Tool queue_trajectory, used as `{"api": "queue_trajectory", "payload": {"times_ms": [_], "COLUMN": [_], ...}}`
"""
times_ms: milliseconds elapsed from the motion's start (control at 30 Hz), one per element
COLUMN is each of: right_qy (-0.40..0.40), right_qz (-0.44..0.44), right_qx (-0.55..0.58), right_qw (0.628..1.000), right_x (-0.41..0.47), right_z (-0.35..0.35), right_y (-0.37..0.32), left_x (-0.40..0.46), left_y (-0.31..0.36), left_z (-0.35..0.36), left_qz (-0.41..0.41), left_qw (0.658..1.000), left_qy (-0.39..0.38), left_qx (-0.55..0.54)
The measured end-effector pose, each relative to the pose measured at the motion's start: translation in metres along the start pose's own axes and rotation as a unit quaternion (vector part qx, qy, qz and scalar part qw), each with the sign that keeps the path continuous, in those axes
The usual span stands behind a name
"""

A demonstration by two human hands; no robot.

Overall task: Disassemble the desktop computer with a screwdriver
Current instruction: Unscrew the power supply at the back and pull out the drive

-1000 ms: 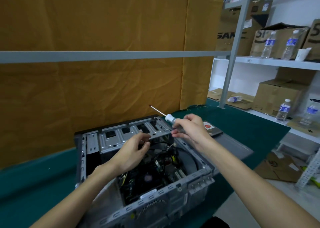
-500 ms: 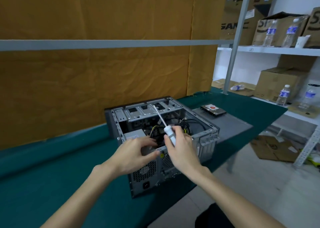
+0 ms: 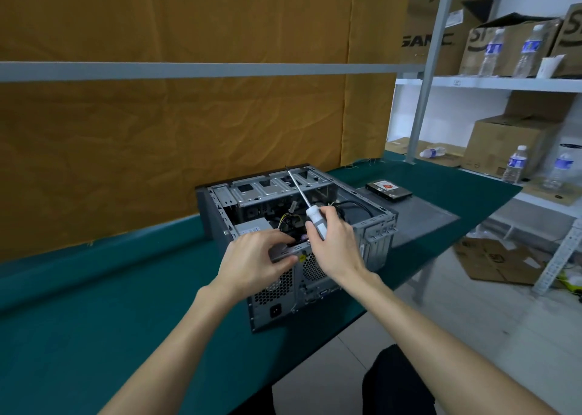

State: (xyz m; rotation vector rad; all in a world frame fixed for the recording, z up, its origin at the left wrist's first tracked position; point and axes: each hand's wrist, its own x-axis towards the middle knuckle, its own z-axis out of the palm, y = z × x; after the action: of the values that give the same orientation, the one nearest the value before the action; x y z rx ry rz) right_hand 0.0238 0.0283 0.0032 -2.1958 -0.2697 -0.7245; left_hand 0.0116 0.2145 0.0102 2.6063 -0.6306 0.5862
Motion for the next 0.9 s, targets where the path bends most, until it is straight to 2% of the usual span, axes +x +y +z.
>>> {"api": "queue_trajectory", "payload": {"times_ms": [67,133,200,300,400,567,900], "right_qy": [0.005,-0.021,-0.093,-0.181,-0.238,-0.302,-0.311], "right_qz": [-0.006,-0.040,-0.034,0.050,0.113,0.170,0.212], "right_qx": [0.005,0.031,0.095,0.158,0.232,0.284,0.294], "right_qw": [1.000,0.998,0.991,0.969,0.936,0.894,0.879], "right_x": [-0.016,-0.042,-0.069,-0.097,-0.115,-0.131,-0.141], "right_z": [-0.005,-0.008,-0.008,-0.001,0.002,-0.006,-0.015], "right_y": [-0.003,-0.010,-0.016,-0.021,-0.026,-0.031,-0.035], "left_x": [-0.015,-0.036,-0.054,-0.069,-0.072,-0.084,-0.091], "left_y": [0.001,0.001,0.003,0.009,0.013,0.015,0.020], "left_z": [0.001,0.005,0.007,0.009,0.008,0.015,0.019], "left_qz": [-0.009,-0.054,-0.102,-0.132,-0.140,-0.156,-0.152], "left_qw": [0.995,0.967,0.932,0.906,0.896,0.909,0.909], "left_qy": [0.071,0.146,0.172,0.176,0.189,0.178,0.173], "left_qx": [-0.065,-0.202,-0.302,-0.363,-0.376,-0.343,-0.347]}}
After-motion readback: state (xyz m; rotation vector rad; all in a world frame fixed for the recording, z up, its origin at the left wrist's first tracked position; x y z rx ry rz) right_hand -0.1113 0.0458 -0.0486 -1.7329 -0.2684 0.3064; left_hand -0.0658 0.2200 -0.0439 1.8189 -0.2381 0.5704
